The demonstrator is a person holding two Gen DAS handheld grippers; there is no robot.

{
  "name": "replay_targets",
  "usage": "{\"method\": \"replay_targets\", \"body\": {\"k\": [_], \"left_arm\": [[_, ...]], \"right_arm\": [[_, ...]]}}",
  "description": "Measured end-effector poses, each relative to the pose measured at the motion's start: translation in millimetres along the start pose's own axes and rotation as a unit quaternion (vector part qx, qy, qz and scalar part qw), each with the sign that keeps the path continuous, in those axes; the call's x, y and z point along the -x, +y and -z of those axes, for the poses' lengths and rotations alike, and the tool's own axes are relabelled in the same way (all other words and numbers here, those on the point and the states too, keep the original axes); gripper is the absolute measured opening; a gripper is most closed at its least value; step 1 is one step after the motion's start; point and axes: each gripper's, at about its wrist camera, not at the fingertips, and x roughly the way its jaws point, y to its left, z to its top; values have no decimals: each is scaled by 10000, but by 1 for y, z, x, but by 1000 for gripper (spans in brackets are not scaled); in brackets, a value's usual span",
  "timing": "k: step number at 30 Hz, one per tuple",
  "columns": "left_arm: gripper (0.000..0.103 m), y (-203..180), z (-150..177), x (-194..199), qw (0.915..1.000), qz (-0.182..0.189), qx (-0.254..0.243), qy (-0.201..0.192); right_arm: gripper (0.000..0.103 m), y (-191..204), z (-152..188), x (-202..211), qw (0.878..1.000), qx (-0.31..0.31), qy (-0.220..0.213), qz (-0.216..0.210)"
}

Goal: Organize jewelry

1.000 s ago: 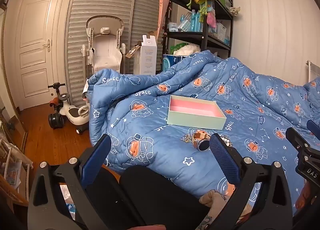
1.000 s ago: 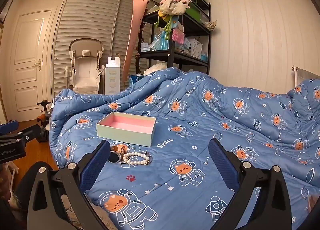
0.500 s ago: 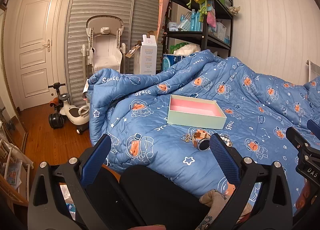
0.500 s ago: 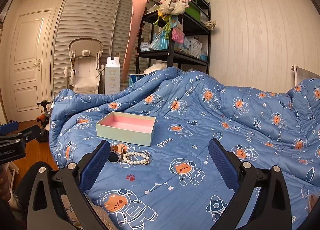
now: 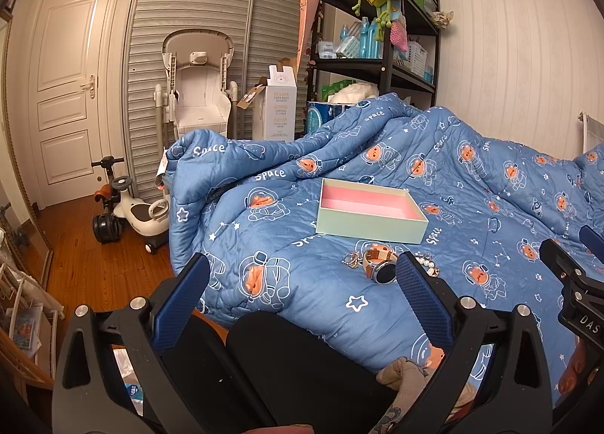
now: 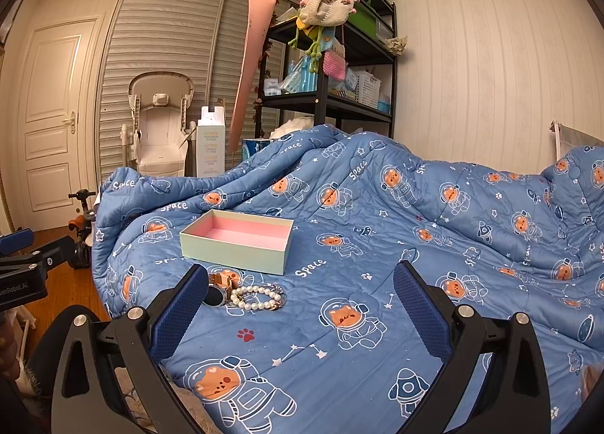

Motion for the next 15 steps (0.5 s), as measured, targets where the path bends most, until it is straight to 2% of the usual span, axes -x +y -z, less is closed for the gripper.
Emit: {"method": "replay_targets", "body": {"k": [15], "left_arm": [[97, -1, 6, -4, 10000, -4, -11, 10]], "right_arm": [[97, 0, 1, 0, 10000, -9, 11, -2]]}}
